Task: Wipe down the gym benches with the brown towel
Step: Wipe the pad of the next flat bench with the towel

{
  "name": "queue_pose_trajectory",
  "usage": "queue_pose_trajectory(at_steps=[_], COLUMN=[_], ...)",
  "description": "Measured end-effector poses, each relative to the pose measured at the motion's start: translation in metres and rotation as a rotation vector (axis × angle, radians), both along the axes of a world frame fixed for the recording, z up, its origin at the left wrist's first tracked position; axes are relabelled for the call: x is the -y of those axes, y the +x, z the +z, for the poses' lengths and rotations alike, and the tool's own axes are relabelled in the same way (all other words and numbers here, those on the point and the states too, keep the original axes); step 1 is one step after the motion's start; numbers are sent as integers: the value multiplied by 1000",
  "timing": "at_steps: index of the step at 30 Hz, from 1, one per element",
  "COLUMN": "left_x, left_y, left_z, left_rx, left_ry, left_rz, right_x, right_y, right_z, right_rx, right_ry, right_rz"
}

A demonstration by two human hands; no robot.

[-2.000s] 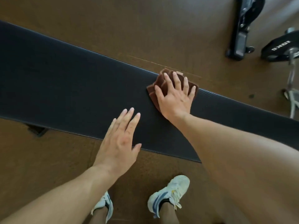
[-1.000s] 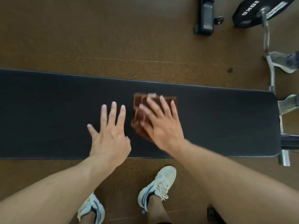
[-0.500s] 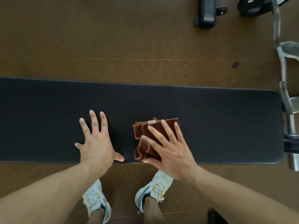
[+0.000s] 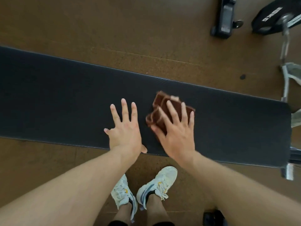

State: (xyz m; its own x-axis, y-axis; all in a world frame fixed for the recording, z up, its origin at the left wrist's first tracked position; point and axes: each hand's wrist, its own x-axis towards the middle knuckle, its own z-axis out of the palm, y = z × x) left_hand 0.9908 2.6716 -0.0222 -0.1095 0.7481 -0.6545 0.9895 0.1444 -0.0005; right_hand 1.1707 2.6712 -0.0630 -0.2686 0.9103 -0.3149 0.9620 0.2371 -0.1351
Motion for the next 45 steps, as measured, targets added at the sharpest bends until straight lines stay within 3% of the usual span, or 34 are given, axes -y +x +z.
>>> queue_pose_trajectory(at_steps=[3, 6, 9, 12, 14, 16, 18, 21, 24, 27, 30, 32, 37, 41, 45], left_x=[16, 47, 79, 99, 108, 112, 114, 107, 98, 82, 62, 48, 24, 19, 18], left_y=[-27, -62, -90, -108, -114, -114, -107, -84, -49, -4, 46, 79, 147, 167, 183], left_z=[8, 14, 10, 2, -2, -5, -6, -5, 1, 5, 6, 7, 8, 0, 3], left_rx=[131, 399, 522, 466, 422, 398, 376, 362, 378, 460, 508, 517, 497, 388, 354], left_ry=[82, 182, 270, 317, 330, 337, 363, 363, 315, 255, 247, 256, 199, 163, 132], left_rz=[-40, 135, 308, 408, 416, 423, 429, 418, 353, 252, 167, 136, 170, 126, 104], right_x=[53, 23, -37, -98, -111, -90, -42, 24, 62, 85, 77, 44, -102, -120, 14], right_y=[30, 36, -3, -68, -112, -144, -154, -119, -48, 37, 104, 128, 124, 126, 181], right_z=[12, 15, 11, 7, 6, 3, -1, -8, -11, -5, 8, 12, 9, -3, -3], right_rx=[77, 136, 91, -20, -78, -111, -135, -146, -108, -31, 21, 4, -127, -128, -124], right_ry=[-93, -119, -89, -82, -87, -43, 56, 67, 16, -35, -100, -125, -120, -51, 58], right_rz=[318, 379, 88, -271, -380, -235, 143, 506, 504, 273, -130, -303, -426, -245, 11])
